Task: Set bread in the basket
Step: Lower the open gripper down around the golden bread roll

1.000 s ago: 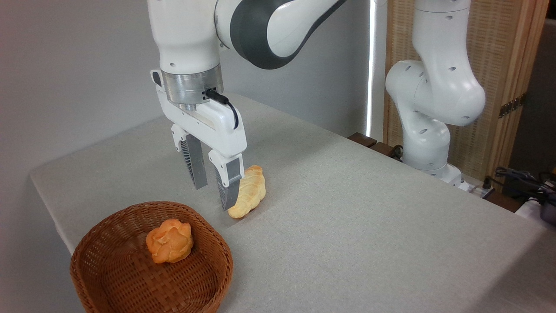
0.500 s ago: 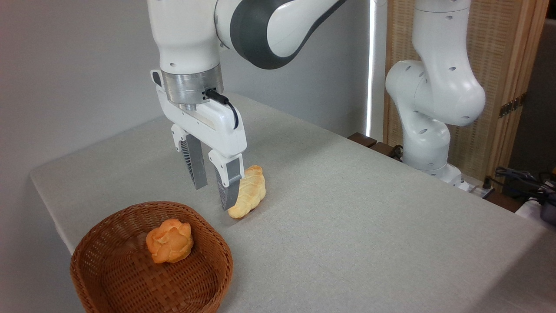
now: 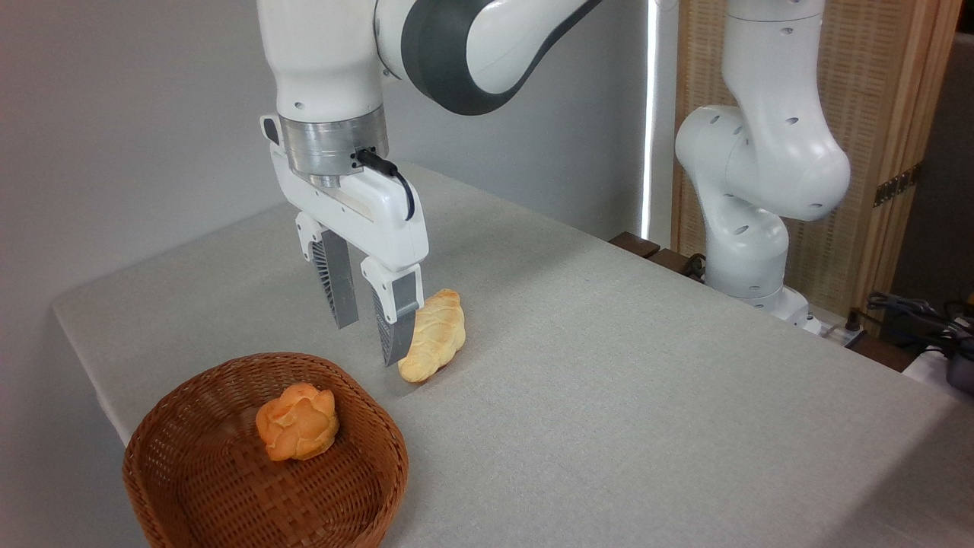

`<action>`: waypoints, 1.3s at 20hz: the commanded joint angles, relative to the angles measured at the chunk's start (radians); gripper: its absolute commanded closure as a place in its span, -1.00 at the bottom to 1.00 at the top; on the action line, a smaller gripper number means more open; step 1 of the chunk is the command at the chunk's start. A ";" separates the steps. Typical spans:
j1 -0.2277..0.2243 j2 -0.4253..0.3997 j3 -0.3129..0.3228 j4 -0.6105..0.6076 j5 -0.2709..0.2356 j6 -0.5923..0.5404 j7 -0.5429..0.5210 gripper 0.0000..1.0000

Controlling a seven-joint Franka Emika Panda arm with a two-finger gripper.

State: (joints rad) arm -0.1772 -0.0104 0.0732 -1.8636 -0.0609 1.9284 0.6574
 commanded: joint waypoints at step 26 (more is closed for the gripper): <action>-0.070 -0.010 -0.055 -0.218 -0.083 -0.003 -0.386 -1.00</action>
State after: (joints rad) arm -0.2290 -0.0169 0.0165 -2.0571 -0.1329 1.9042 0.2878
